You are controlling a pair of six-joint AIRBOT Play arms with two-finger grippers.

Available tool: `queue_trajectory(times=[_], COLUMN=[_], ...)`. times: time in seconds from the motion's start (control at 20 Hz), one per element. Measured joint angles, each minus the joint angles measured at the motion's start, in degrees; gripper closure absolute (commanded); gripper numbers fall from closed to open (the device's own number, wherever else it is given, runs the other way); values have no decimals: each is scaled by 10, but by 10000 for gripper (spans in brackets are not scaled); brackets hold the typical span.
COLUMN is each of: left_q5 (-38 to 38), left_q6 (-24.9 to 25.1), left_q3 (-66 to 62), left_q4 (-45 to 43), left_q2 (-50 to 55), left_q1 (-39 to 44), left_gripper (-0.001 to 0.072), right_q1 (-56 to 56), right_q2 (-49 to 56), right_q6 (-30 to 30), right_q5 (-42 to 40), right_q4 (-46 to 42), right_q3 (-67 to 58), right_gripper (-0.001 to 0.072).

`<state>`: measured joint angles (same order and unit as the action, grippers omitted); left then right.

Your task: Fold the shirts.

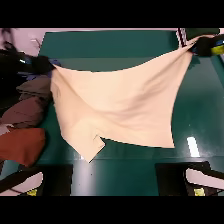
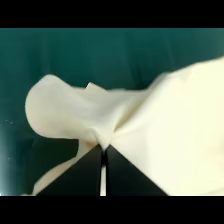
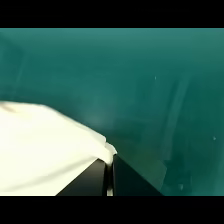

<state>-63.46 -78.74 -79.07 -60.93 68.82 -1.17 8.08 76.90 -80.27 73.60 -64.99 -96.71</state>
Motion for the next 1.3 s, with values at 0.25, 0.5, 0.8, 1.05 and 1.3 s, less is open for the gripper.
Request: queue_trajectory(times=[0.25, 0.5, 0.8, 1.05, 1.3], left_q5=[36, -40, -71, -51, 9], left_q6=[14, -20, -43, -70, -74], left_q3=[-15, 12, 266, 421, 505], left_q4=[-27, -87, -108, -94, -35], left_q2=[85, 75, -74, -151, -166], left_q1=[-2, -27, -70, -82, -84], left_gripper=[142, 141, 141, 141, 153], right_q1=[-7, 2, 2, 2, 2], right_q2=[90, 57, -76, -157, -190], right_q6=[-28, -21, -5, -1, 0], right_q5=[-7, 50, 54, 17, 2], right_q4=[-5, -6, -1, 29, 49], right_q3=[-58, -20, 182, 288, 314], right_gripper=[336, 336, 336, 336, 336])
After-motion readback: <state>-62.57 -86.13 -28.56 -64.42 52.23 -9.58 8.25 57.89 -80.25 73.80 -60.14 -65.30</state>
